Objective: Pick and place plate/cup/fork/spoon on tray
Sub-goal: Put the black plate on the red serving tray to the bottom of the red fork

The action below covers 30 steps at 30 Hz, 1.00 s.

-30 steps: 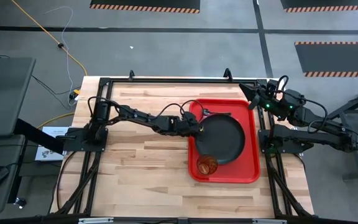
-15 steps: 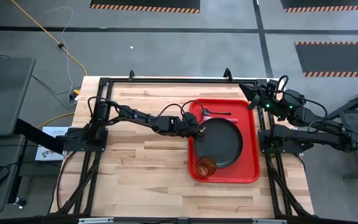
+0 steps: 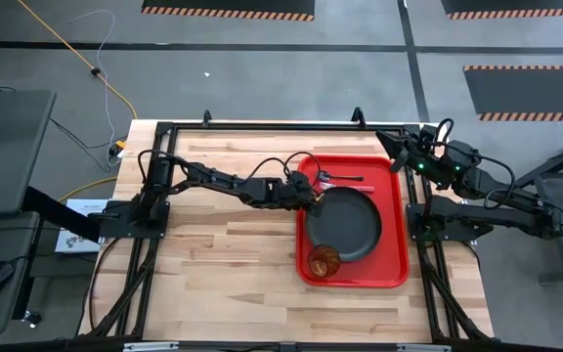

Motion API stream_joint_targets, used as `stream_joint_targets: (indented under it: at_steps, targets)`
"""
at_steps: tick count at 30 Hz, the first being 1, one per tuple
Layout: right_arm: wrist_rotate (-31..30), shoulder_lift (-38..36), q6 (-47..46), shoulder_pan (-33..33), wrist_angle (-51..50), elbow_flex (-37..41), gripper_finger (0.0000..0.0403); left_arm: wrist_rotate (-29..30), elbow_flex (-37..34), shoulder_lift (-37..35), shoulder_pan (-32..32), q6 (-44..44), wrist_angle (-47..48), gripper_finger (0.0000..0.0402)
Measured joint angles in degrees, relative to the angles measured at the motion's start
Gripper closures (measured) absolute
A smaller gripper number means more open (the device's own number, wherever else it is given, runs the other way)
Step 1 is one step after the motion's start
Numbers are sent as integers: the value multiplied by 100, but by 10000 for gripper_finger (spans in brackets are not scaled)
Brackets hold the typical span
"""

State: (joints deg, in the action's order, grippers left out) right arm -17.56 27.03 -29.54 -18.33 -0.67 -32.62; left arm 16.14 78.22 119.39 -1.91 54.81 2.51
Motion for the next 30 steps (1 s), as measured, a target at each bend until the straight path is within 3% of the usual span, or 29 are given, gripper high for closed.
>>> stream_joint_targets:
  at_steps: [9,17,21,26,30]
  targets:
    - [0,2,1,0,-2,0,403,-101,0,-79,-118,-558,-208,264]
    - [-2,2,0,0,-18,0,403,-221,0,-758,-536,-3003,363,248]
    - [-2,2,0,0,-19,0,403,-606,0,-846,-577,-4499,863,286]
    - [-2,2,0,0,-21,0,403,-1035,2,-656,-342,-5617,1480,387]
    - [-2,2,0,0,-37,0,403,-1069,-4,-492,-115,-5807,1507,395]
